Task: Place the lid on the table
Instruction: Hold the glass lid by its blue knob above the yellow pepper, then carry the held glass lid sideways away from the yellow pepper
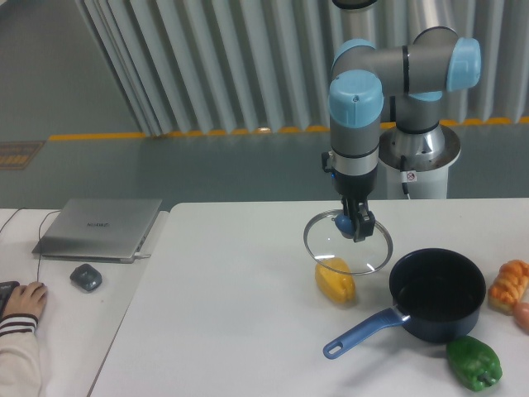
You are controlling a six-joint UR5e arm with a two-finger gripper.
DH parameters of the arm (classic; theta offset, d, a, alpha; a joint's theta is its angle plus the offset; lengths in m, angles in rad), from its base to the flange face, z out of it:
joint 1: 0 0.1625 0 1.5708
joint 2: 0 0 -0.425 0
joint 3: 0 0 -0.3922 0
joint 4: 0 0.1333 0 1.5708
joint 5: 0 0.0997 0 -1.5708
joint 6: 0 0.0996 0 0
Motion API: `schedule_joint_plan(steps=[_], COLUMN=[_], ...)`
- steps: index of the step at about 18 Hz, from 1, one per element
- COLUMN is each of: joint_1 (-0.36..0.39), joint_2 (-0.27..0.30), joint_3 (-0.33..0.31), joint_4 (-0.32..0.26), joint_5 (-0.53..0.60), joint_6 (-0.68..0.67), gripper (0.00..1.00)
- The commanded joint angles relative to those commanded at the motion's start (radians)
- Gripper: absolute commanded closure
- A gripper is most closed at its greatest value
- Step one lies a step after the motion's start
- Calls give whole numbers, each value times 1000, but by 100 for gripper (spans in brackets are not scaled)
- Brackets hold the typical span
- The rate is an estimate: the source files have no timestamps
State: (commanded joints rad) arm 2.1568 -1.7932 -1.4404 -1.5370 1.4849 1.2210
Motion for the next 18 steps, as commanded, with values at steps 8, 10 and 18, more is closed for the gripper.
schedule_joint_plan(steps=[8,10,18], joint_1=[-26,-34,-63], joint_2=[-5,-6,-23], joint_3=[-5,-3,8], joint_4=[37,37,64], joint_5=[0,2,-2], joint_6=[-123,-127,-221], gripper=[57,57,60])
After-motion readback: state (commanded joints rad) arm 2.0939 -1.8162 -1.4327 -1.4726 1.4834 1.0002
